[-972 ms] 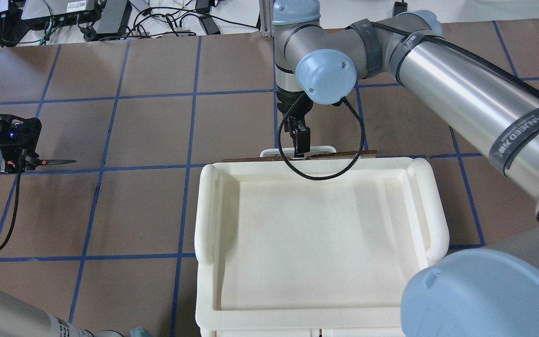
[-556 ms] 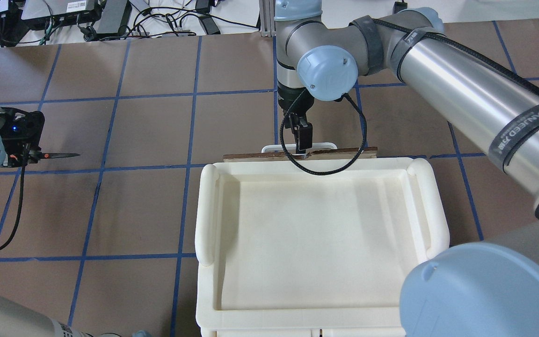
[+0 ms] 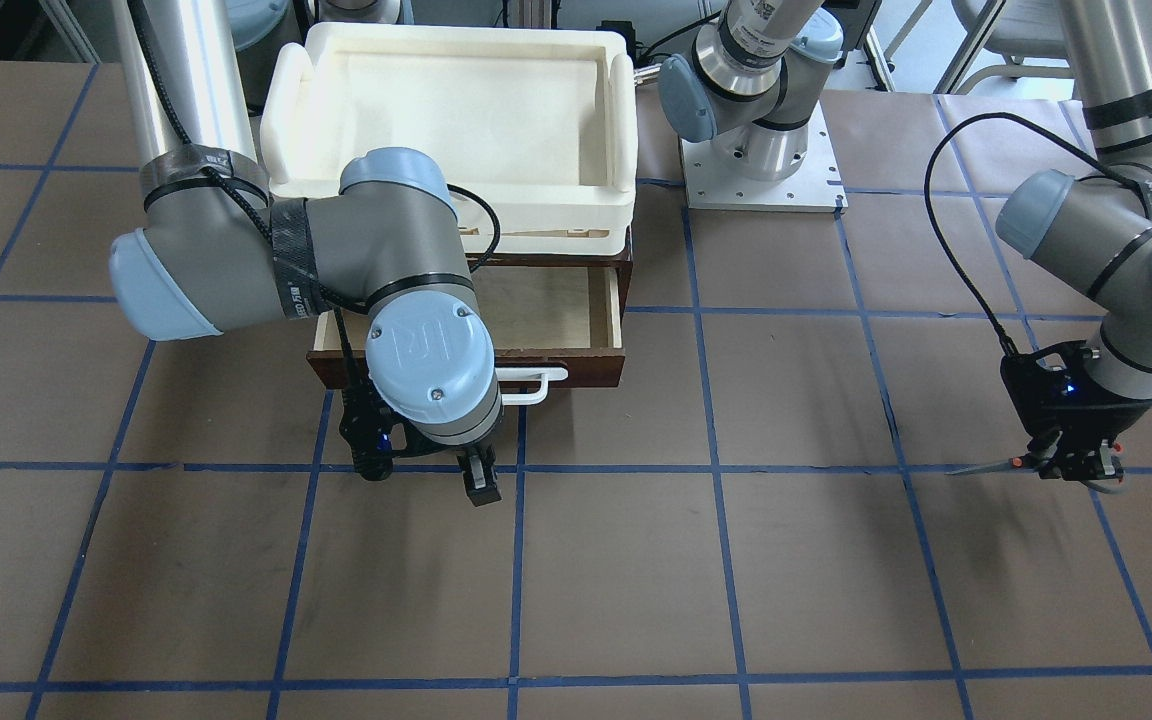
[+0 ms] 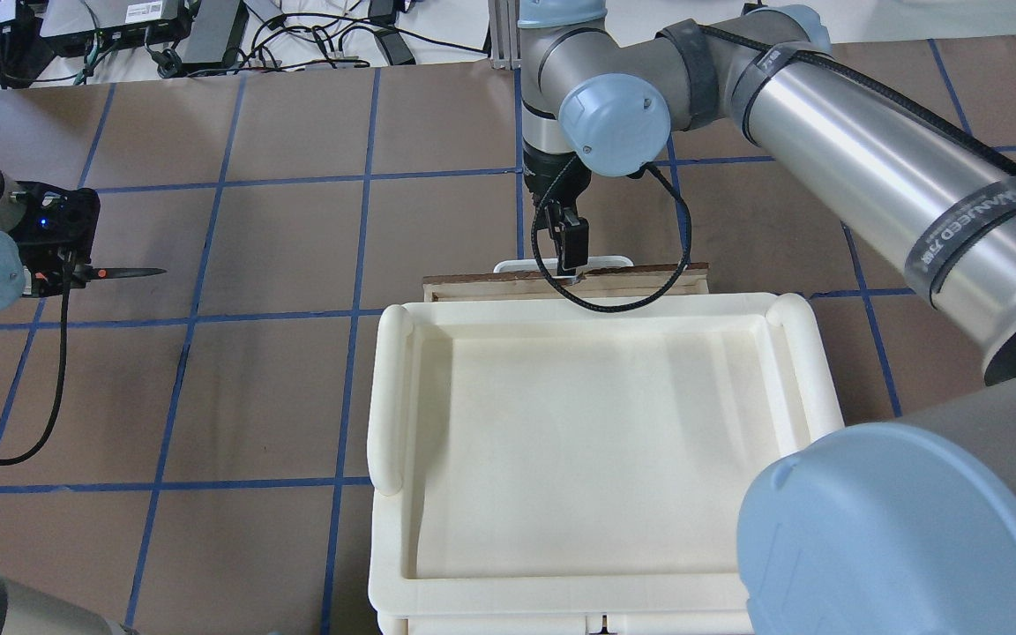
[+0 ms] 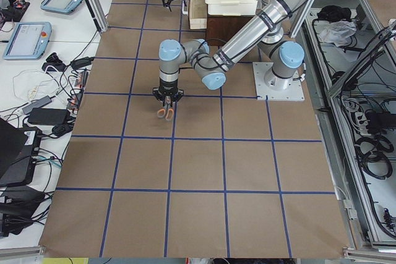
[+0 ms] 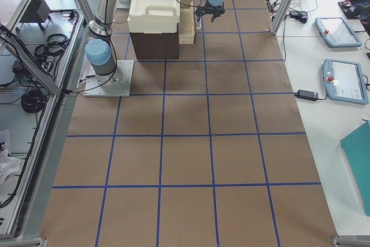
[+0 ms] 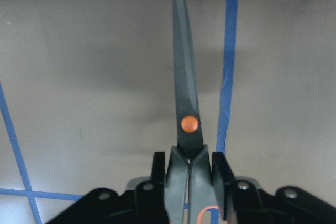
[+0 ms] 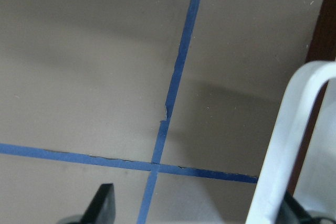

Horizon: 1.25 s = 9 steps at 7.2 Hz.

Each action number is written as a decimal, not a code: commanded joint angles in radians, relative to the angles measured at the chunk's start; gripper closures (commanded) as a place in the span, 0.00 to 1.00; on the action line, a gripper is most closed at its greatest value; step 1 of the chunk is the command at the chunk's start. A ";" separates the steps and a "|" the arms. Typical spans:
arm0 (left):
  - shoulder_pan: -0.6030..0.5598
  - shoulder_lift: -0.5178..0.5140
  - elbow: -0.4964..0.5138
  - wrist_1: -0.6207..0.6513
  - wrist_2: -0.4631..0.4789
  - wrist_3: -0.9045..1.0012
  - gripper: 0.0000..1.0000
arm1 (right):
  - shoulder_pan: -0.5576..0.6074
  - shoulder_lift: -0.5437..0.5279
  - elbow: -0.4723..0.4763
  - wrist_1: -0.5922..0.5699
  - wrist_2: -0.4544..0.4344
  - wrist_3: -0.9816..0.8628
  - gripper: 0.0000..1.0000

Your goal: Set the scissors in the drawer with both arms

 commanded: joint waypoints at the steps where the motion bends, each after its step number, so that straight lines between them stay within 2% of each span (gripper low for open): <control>1: -0.055 0.059 0.000 -0.098 0.001 -0.059 1.00 | -0.011 0.005 -0.019 0.000 -0.001 -0.018 0.00; 3: -0.118 0.138 0.006 -0.227 -0.023 -0.091 1.00 | -0.019 0.007 -0.019 0.000 -0.001 -0.041 0.00; 5: -0.225 0.178 0.067 -0.391 -0.025 -0.234 1.00 | -0.025 0.017 -0.022 -0.002 -0.015 -0.064 0.00; 7: -0.298 0.221 0.107 -0.505 -0.031 -0.264 1.00 | -0.027 0.037 -0.048 -0.002 -0.015 -0.064 0.00; 8: -0.301 0.252 0.150 -0.596 -0.101 -0.376 1.00 | -0.027 0.037 -0.048 -0.002 -0.015 -0.064 0.00; 9: -0.322 0.258 0.225 -0.687 -0.114 -0.475 1.00 | -0.027 0.037 -0.053 -0.002 -0.015 -0.064 0.00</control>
